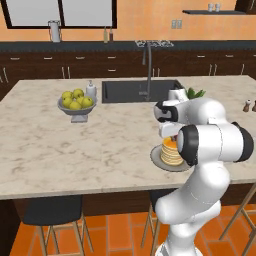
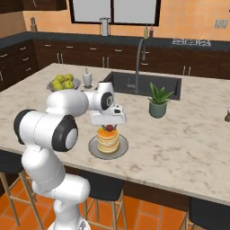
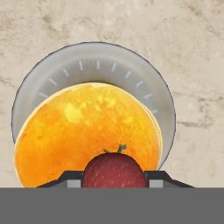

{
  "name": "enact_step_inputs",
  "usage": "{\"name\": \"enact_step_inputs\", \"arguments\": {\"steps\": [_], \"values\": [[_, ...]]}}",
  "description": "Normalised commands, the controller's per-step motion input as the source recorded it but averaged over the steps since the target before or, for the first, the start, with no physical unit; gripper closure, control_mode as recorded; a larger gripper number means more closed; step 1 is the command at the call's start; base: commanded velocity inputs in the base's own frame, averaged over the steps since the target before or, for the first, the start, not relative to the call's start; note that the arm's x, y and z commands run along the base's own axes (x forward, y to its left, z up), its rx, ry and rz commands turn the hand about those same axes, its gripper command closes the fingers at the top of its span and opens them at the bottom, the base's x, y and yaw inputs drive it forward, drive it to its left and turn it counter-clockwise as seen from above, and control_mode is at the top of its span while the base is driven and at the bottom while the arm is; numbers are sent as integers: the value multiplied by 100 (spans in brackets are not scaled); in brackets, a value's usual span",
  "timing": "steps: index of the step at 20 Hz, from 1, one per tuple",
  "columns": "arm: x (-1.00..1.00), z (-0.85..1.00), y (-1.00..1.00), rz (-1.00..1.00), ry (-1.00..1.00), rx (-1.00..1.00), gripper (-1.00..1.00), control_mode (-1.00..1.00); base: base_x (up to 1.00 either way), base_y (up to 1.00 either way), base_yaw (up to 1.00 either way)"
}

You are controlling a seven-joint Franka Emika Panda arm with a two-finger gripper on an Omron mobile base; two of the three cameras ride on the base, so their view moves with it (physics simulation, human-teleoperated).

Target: Take the strawberry from the fridge and place it on top of the pancake, located on the dining counter.

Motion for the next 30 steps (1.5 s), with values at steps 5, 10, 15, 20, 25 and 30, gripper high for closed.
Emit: {"name": "enact_step_inputs", "arguments": {"steps": [5,10,15,20,25,30], "values": [[-14,-14,13,0,1,0,-100,-100,0,0,0],[-38,0,1,0,0,0,-100,-100,0,0,0],[-65,18,0,0,0,0,-100,-100,0,0,0],[-58,49,0,0,-2,0,-100,-100,0,0,0],[-79,47,0,0,-6,0,-100,-100,0,0,0],[-84,30,-5,0,-8,0,-100,-100,0,0,0]]}}
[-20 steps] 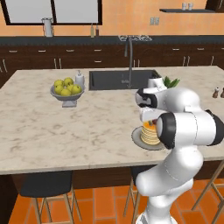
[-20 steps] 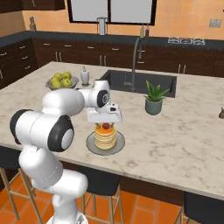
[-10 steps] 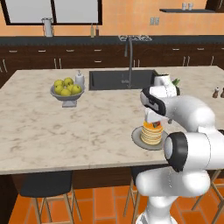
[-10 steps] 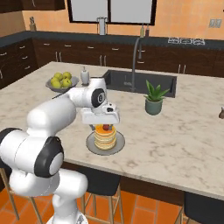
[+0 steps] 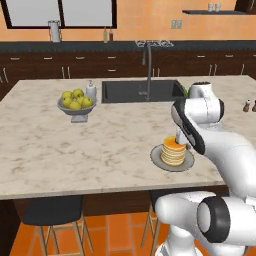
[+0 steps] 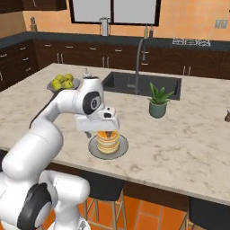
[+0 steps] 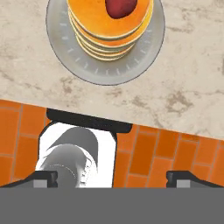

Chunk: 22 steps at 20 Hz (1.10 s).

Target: Take the strawberry from the fridge and place it on top of the pancake, located on the dining counter.

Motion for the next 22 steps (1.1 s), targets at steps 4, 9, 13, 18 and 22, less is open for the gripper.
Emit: {"name": "enact_step_inputs", "arguments": {"steps": [4,9,13,18,22], "values": [[-32,0,-5,0,0,0,-100,-100,0,0,0],[-44,1,-55,-6,-8,9,-100,-100,0,0,0],[-6,72,-73,-12,-7,18,-100,-100,0,0,0],[-13,92,-70,-11,-7,19,-100,-100,0,0,0],[-23,24,-31,-2,-17,8,-100,-100,0,0,0]]}}
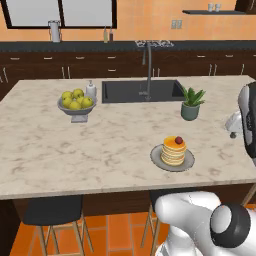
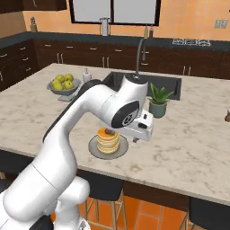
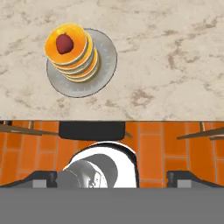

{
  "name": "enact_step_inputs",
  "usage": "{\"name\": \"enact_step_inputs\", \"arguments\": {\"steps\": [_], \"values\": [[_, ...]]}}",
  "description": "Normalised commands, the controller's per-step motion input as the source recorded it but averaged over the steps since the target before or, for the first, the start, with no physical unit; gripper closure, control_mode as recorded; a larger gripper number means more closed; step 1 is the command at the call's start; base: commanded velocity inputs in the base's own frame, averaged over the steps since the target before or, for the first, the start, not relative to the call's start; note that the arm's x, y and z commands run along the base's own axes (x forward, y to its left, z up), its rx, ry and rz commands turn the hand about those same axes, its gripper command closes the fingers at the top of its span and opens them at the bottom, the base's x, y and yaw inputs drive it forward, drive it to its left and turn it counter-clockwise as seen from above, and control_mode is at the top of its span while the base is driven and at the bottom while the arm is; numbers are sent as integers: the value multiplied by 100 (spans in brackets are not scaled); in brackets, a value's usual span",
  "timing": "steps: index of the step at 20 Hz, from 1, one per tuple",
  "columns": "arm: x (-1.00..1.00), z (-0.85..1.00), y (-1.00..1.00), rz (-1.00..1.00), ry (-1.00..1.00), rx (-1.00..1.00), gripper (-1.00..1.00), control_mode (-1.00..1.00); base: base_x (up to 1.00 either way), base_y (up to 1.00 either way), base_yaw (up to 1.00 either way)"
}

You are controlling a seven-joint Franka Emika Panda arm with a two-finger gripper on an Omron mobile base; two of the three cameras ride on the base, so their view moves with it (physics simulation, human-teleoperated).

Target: Take the strawberry from the fridge and place it on top of the pancake, located on the dining counter.

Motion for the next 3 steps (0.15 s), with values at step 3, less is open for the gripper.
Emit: {"name": "enact_step_inputs", "arguments": {"steps": [3], "values": [[0,0,0,0,0,0,-100,-100,0,0,0]]}}
